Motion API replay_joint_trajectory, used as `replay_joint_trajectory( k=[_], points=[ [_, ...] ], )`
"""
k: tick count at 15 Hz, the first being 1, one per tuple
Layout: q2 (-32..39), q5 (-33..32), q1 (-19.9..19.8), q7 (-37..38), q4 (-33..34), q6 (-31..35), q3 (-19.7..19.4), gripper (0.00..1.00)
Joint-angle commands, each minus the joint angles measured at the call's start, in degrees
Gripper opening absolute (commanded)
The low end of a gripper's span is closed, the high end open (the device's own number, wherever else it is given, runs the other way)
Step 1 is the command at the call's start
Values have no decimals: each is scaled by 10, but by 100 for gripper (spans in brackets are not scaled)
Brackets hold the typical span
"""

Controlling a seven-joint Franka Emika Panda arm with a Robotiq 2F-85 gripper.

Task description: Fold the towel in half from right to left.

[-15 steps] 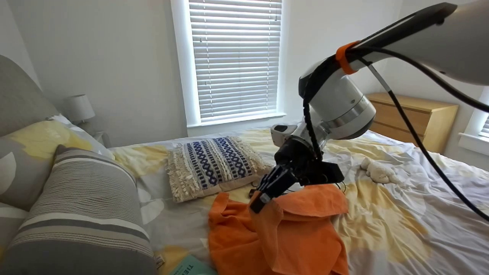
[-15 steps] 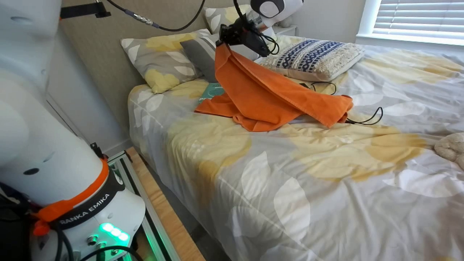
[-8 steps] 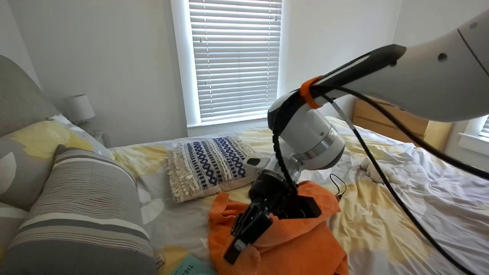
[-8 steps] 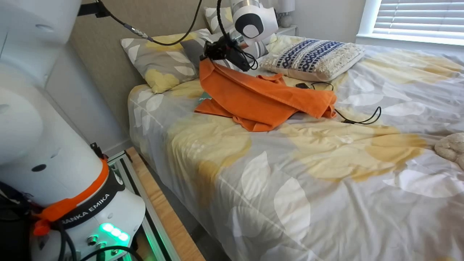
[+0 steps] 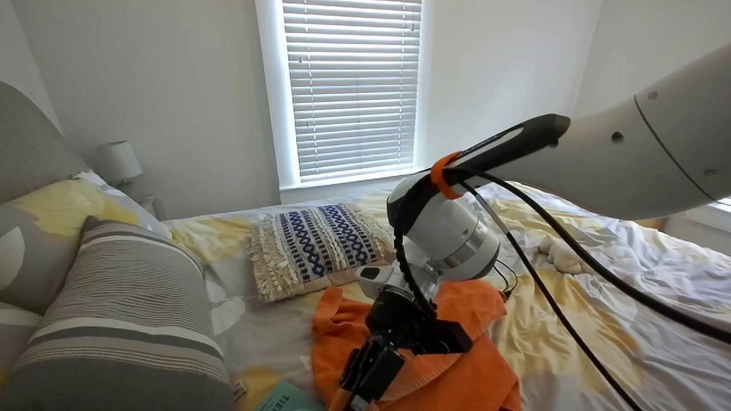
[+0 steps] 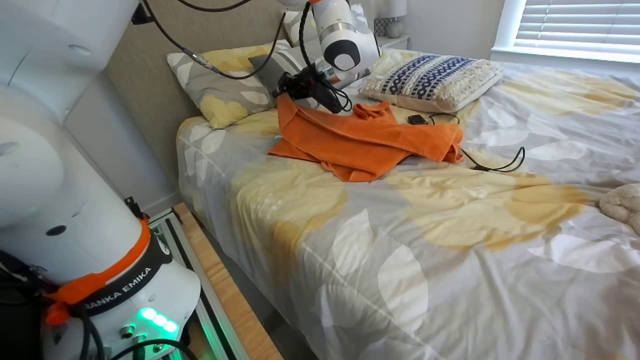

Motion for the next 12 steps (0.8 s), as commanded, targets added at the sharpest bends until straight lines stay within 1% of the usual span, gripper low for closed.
replay_joint_trajectory(
  k=[1,5,6,10,12],
  points=[
    [-1,-8,2,63,3,-2,-3,64],
    [-8,-22,11,170,-14,23,-18,95],
    [-10,-29,14,195,-18,32,-20,99],
    [-13,-75,30,299,-26,43,-17,100],
    [-12,-109,41,347,-22,41,-16,100]
  ],
)
